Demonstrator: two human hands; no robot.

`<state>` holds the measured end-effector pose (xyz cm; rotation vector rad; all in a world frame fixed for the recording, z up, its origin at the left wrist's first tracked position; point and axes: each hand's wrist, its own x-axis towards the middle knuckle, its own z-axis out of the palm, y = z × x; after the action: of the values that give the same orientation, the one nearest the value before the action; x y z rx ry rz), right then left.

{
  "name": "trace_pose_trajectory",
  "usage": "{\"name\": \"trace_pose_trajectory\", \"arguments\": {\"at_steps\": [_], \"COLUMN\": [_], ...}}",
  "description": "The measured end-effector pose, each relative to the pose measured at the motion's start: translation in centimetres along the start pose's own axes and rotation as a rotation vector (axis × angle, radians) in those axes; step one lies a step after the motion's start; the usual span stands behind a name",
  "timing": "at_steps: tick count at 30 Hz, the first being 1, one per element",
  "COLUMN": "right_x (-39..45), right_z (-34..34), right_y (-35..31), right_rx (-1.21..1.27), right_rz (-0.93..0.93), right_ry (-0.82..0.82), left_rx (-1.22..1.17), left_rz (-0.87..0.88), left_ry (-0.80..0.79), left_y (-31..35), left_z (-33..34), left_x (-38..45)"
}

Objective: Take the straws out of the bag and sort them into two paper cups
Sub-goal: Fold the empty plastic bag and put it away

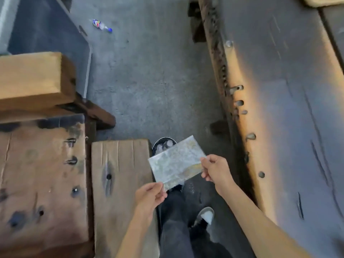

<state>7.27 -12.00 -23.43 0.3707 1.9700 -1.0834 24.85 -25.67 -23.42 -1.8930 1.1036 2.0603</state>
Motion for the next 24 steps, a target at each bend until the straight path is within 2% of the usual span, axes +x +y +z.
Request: {"name": "trace_pose_trajectory", "arguments": {"at_steps": [6,10,16,21,24], "right_x": [8.7,13.9,21.2,25.4,26.8], "right_z": [3.1,5.1,8.6,12.1,14.1], "right_y": [5.8,9.1,11.5,11.6,11.4], "right_rx": [-0.118,-0.190,-0.348,-0.462,-0.500], "right_rz": [0.143,0.203,0.104,0.017,-0.020], "right_ry": [-0.030,-0.019,0.036,-0.020,-0.065], "left_rx": [-0.233,-0.307,-0.384,-0.444,-0.486], "left_rz": [-0.269,-0.345,-0.367,-0.381,-0.361], "left_ry": [0.127,0.153,0.193,0.217,0.290], "left_y": [-6.4,-10.3,-13.7,-15.7,-16.2], "left_z": [1.2,2.3,4.0,4.7,4.9], "left_x": [8.4,13.5,20.7,24.5,25.7]}}
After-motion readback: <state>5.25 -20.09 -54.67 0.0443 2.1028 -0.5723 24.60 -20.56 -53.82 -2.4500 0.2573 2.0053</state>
